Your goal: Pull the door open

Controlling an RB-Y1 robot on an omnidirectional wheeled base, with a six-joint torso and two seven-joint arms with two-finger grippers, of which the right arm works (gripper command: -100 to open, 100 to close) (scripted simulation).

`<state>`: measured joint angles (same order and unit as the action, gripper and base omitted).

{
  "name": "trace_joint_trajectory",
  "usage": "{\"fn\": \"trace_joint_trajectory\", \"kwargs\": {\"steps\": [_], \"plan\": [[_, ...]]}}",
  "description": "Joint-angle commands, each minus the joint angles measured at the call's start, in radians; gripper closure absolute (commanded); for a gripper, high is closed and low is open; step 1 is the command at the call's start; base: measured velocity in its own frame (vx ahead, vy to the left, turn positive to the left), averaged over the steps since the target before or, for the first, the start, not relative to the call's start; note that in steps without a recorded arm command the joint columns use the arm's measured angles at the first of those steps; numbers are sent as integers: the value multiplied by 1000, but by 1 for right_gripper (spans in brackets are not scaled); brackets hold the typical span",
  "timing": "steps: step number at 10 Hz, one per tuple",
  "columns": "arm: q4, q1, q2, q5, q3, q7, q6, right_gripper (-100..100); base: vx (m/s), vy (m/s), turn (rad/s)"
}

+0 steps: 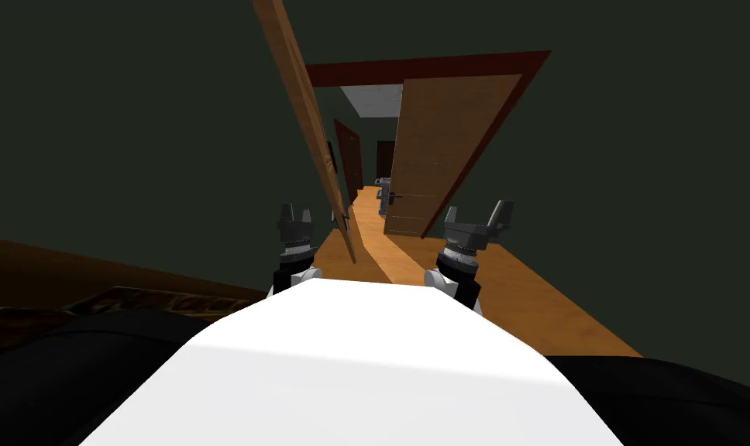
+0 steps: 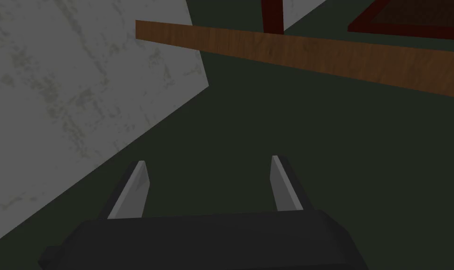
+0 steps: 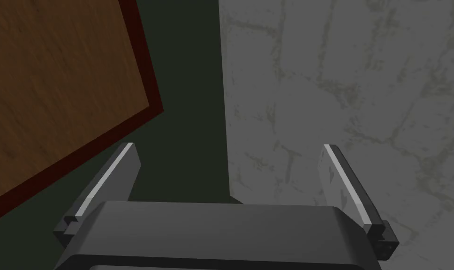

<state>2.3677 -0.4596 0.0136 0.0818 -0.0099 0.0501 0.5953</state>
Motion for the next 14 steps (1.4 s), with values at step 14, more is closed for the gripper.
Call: {"fn": "trace_joint_trajectory", "kwargs": {"steps": [14], "plan": [[-183, -52, -62, 32, 55, -88, -56, -100, 186, -56, 191]]}}
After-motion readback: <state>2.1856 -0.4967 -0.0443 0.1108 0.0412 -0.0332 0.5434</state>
